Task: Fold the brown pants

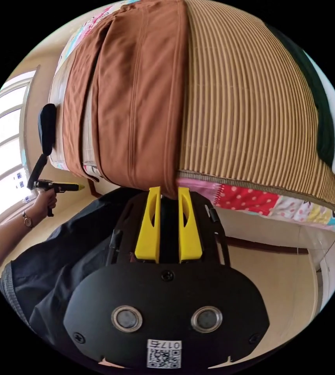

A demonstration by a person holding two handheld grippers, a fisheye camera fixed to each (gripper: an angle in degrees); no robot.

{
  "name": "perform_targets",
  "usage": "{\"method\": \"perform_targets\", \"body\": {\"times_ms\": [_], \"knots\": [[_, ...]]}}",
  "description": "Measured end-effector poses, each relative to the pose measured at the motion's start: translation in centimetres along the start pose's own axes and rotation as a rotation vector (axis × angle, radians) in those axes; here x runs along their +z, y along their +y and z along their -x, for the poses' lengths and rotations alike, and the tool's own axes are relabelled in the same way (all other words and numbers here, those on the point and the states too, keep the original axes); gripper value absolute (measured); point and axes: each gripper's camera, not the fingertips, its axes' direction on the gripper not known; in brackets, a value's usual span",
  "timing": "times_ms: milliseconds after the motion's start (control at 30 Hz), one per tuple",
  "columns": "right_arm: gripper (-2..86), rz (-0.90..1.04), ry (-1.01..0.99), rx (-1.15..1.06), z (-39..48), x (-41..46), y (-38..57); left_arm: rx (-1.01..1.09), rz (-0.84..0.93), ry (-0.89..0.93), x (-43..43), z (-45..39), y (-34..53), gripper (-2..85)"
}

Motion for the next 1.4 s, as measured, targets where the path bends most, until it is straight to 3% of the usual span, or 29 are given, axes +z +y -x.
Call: {"method": "perform_targets", "body": {"times_ms": [100,233,400,500,733,1000,1167,1267,1400], "knots": [[9.1,0.044,-0.053,0.034,-2.7,1.4,3.9,0.063,0.038,-0.031,1.3,-1.1,1.9,-1.0],[8.7,0.108,-0.393,0.062,-4.5,5.2,7.3,0.204,0.059,-0.091,2.0,-4.3,3.1,-1.0],[5.5,0.145,-0.37,0.037,-2.1,6.5,10.8,0.405,0.054,-0.16,0.9,-7.8,3.9,-1.0],[3.0,0.119,-0.407,-0.099,-0.7,5.1,14.1,0.467,0.045,-0.264,0.2,-8.3,4.5,-1.0],[6.8,0.033,-0.283,0.016,-5.6,2.3,21.7,0.302,0.074,-0.211,1.9,-3.5,5.2,-1.0],[7.7,0.063,-0.47,0.053,-9.9,4.6,25.3,0.261,0.135,-0.282,7.3,-2.6,8.0,-1.0],[8.6,0.101,-0.638,-0.031,-12.3,6.0,28.2,0.259,0.117,-0.201,10.6,-4.2,9.5,-1.0],[8.6,0.067,-0.721,0.032,-14.2,6.9,29.9,0.248,0.127,-0.191,12.8,-5.4,9.8,-1.0],[7.1,0.045,-0.705,0.053,-15.6,8.1,31.8,0.269,0.127,-0.175,14.7,-7.5,9.7,-1.0]]}}
